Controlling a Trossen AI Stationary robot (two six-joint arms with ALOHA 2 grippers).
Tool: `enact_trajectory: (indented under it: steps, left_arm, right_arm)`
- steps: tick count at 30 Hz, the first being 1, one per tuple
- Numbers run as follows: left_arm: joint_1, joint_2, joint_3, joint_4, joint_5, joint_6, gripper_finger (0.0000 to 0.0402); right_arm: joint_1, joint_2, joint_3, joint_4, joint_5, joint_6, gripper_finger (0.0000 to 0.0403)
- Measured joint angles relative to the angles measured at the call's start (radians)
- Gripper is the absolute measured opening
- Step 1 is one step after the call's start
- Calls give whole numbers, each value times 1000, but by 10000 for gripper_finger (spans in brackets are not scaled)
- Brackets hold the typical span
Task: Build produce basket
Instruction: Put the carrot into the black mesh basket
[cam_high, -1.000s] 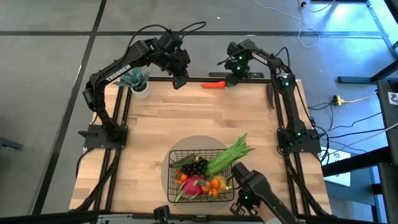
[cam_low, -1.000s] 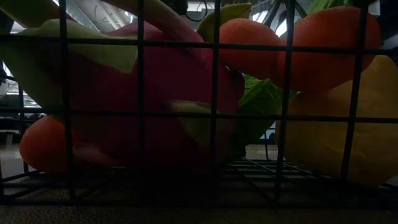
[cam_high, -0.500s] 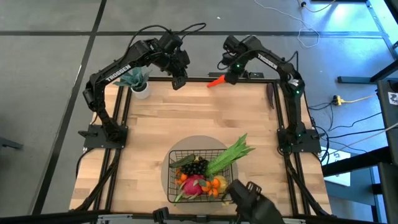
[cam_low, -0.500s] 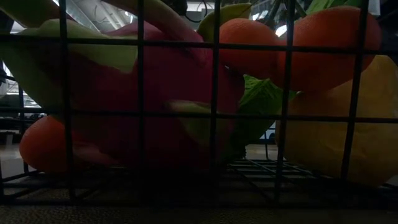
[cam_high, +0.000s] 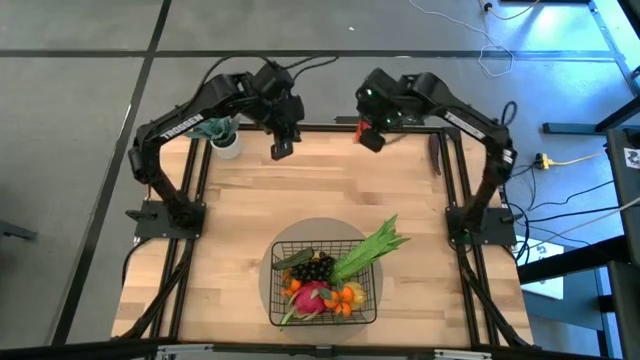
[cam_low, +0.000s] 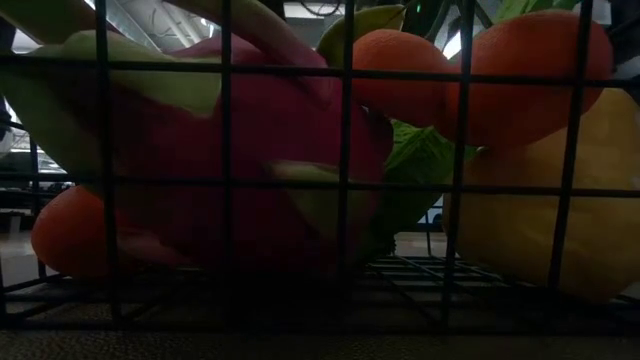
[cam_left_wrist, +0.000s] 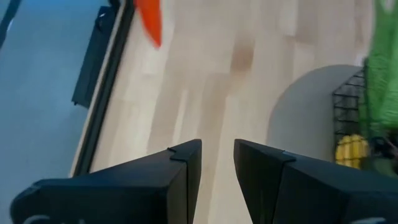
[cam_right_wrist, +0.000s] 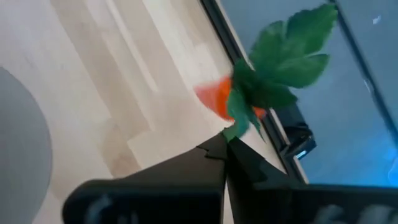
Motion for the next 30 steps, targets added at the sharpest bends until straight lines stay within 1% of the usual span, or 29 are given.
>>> enact_trajectory:
  steps: [3, 8, 15, 21, 24, 30]
  left_arm:
    - [-49, -19, 0, -4, -1, -2, 84]
    - [-134, -49, 1, -15, -20, -9, 84]
    - [-247, -75, 0, -44, -27, -32, 84]
    - [-336, -78, 0, -39, -28, -81, 84]
    - [-378, -78, 0, -39, -69, -108, 84]
    - [-447, -78, 0, -40, -132, -187, 84]
  right_arm:
    - [84, -43, 0, -11, 51, 66, 0]
    - [223, -107, 0, -2, 97, 175, 0]
    - [415, -165, 0, 75, 100, 306, 0]
    - [543, -192, 0, 189, 101, 342, 0]
    - [591, -198, 0, 240, 100, 341, 0]
    - [673, -199, 0, 244, 100, 367, 0]
